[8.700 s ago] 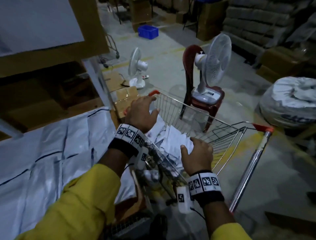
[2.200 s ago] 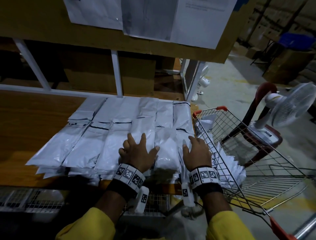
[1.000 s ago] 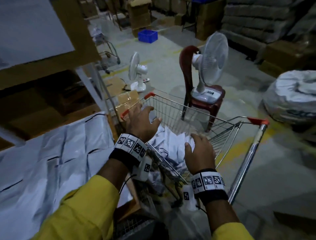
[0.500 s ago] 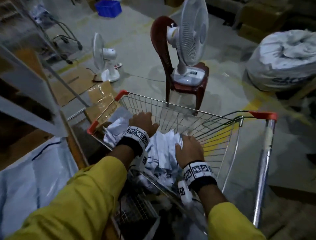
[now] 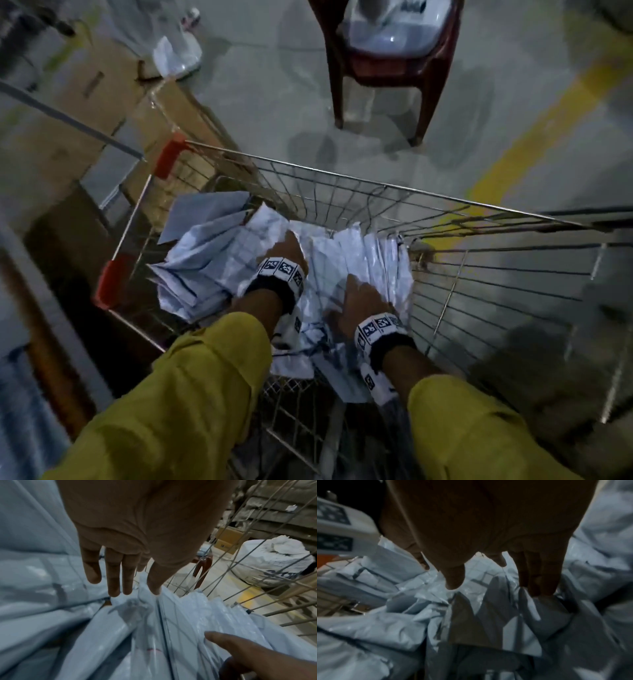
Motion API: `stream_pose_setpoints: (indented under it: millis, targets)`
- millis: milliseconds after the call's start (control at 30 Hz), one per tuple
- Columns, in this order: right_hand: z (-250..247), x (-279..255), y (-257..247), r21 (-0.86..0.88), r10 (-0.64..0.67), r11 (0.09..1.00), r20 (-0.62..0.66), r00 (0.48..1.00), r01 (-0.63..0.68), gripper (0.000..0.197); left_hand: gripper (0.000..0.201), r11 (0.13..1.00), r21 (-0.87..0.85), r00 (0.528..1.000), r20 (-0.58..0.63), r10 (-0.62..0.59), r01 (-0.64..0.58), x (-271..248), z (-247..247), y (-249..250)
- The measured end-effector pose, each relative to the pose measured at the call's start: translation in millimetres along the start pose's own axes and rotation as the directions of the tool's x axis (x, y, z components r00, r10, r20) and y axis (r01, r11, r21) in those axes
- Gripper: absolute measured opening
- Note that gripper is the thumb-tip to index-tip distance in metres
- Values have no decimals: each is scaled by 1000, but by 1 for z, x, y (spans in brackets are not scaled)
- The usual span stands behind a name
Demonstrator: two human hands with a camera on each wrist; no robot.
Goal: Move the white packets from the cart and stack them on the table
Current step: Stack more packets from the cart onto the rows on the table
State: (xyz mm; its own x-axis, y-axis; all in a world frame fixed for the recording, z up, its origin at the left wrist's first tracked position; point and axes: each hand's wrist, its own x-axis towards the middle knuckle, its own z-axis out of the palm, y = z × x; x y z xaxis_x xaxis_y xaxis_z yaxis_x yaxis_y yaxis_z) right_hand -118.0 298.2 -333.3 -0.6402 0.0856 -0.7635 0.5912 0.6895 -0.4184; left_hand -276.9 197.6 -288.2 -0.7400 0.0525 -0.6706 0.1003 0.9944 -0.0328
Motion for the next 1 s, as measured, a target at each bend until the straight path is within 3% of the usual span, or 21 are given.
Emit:
stream_pose_setpoints:
  millis: [100, 267, 433, 567, 700, 800, 933, 1000]
  targets:
    - [8, 5, 1, -16, -33, 999, -49, 998, 32, 113, 62, 996, -53, 996, 46, -76, 78, 17, 11, 3]
    - [16, 11, -3, 9, 1, 1000, -116, 993, 0, 98, 67, 972, -231, 998, -35, -53, 44, 37, 24, -11]
    - [6, 6, -7, 177, 129, 978, -100, 987, -110, 81, 58, 945, -316, 996, -3, -90, 84, 39, 19, -17]
    - [-14, -11, -12, 248, 298, 941, -279, 913, -231, 76, 53, 949, -281, 988, -10, -152, 143, 42, 7, -27]
    - [-23, -23, -11, 169, 333, 943, -423, 843, -287, 90, 47, 976, -171, 981, -116, -155, 134, 39, -1, -34]
    - [-21, -16, -11, 24, 293, 951, -396, 870, -309, 100, 63, 990, -85, 984, -130, -121, 110, 30, 6, -27]
    - [-4, -3, -3, -57, 219, 968, -285, 933, -245, 100, 62, 995, 36, 995, -32, -94, 95, 19, 43, -18]
    - [2, 1, 1, -119, 194, 965, -269, 944, -232, 102, 66, 989, 77, 991, -48, -126, 129, 12, 57, -12]
